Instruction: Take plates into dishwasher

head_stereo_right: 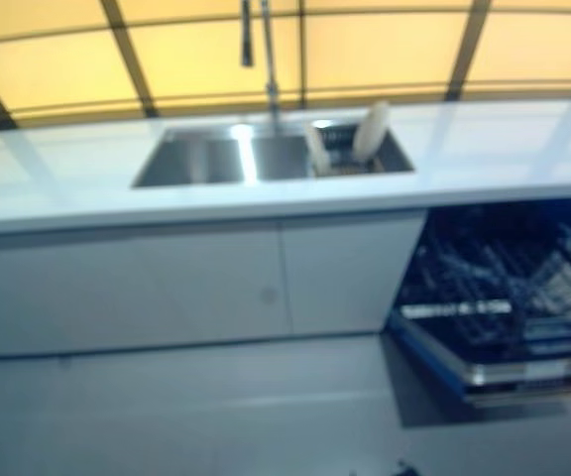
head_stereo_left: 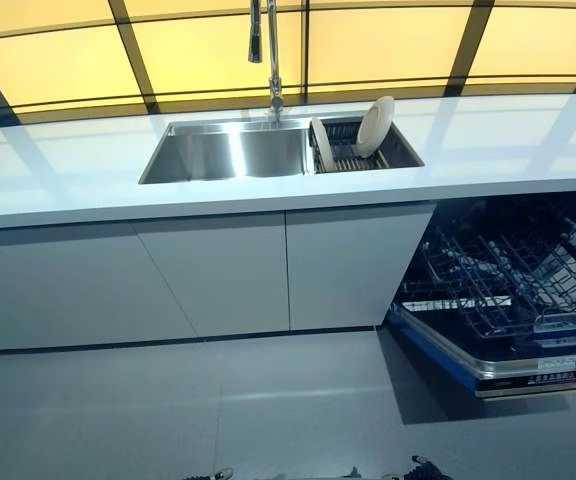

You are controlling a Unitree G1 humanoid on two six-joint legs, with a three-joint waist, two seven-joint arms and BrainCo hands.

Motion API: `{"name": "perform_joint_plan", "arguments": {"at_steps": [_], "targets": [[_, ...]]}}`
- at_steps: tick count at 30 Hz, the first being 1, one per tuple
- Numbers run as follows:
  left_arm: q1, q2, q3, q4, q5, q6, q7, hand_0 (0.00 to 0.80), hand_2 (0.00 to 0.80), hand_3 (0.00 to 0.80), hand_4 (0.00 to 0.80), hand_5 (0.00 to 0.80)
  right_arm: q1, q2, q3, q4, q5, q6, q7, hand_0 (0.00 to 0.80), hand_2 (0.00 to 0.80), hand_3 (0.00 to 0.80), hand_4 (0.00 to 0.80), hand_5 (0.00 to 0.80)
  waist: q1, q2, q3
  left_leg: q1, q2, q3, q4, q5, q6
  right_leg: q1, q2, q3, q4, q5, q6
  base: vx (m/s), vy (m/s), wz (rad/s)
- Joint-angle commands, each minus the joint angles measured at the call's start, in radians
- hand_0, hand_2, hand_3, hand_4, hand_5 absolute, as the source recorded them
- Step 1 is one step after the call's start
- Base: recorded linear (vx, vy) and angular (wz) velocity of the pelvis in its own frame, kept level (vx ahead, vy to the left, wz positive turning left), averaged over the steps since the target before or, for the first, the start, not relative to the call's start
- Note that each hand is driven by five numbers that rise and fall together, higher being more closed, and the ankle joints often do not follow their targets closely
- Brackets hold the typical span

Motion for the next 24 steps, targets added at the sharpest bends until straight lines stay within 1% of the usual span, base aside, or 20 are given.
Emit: {"name": "perform_joint_plan", "arguments": {"at_steps": [1,4,6,9,11,19,23,24], "targets": [[-0.039,-0.019,-0.014,0.039,0.030,0.002,-0.024,0.000,0.000,0.000,0.000,0.000,-0.072,0.009,0.029,0.047,-0.014,0.003,0.009,0.000,0.000,0.000,0.000,0.000,-0.011,-0.040,0.042,0.013,-0.079,0.003,0.001,-0.025,0.073,0.031,0.002,0.025,0.024,-0.027,0.019,0.000,0.000,0.00],[-0.030,-0.016,-0.018,0.031,0.014,-0.009,-0.054,0.000,0.000,0.000,0.000,0.000,-0.071,0.007,0.030,0.050,-0.012,0.006,0.012,0.000,0.000,0.000,0.000,0.000,-0.008,-0.040,0.042,0.018,-0.078,0.000,0.001,-0.028,0.075,0.037,0.003,0.022,0.026,-0.032,0.017,0.000,0.000,0.00],[-0.025,-0.015,-0.019,0.025,0.019,-0.003,-0.079,0.000,0.000,0.000,0.000,0.000,-0.070,0.008,0.027,0.051,-0.009,0.006,0.012,0.000,0.000,0.000,0.000,0.000,-0.004,-0.041,0.041,0.019,-0.078,-0.001,0.002,-0.030,0.075,0.039,0.004,0.018,0.027,-0.036,0.016,0.000,0.000,0.00],[-0.019,-0.016,-0.022,0.021,0.016,-0.027,-0.064,0.000,0.000,0.000,0.000,0.000,-0.071,0.010,0.023,0.049,-0.008,0.006,0.008,0.000,0.000,0.000,0.000,0.000,-0.001,-0.042,0.042,0.017,-0.078,-0.002,0.006,-0.031,0.077,0.039,0.005,0.017,0.030,-0.039,0.013,0.000,0.000,0.00],[-0.021,-0.013,-0.024,0.021,0.024,-0.012,-0.063,0.000,0.000,0.000,0.000,0.000,-0.075,0.010,0.025,0.048,-0.004,0.007,-0.002,0.000,0.000,0.000,0.000,0.000,-0.001,-0.042,0.045,0.016,-0.077,-0.003,0.007,-0.030,0.078,0.037,0.007,0.017,0.033,-0.041,0.010,0.000,0.000,0.00],[-0.015,-0.007,-0.027,0.027,0.053,-0.012,-0.069,0.000,0.000,0.000,0.000,0.000,-0.084,0.012,0.025,0.042,0.016,0.009,-0.008,0.000,0.000,0.000,0.000,0.000,-0.008,-0.044,0.048,0.021,-0.071,-0.002,0.010,-0.030,0.079,0.031,0.024,0.028,0.060,-0.056,-0.001,-0.007,-0.050,-0.01],[-0.009,-0.006,-0.026,0.024,0.042,-0.017,-0.034,0.000,0.000,0.000,0.000,0.000,-0.079,0.015,0.023,0.032,0.053,0.022,-0.013,0.000,0.000,0.000,0.000,0.000,-0.018,-0.051,0.050,0.021,-0.060,-0.012,0.033,-0.034,0.075,0.026,0.050,0.054,0.080,-0.073,-0.020,0.031,-0.134,-0.03],[-0.010,-0.009,-0.014,0.026,0.016,-0.008,-0.009,0.000,0.000,0.000,0.000,0.000,-0.084,0.010,0.013,0.038,0.062,0.037,-0.010,0.000,0.000,0.000,0.000,0.000,-0.025,-0.061,0.059,-0.002,-0.044,0.000,0.117,-0.057,0.069,0.006,0.049,0.052,0.111,-0.087,-0.037,-0.013,-0.119,-0.04]]}}
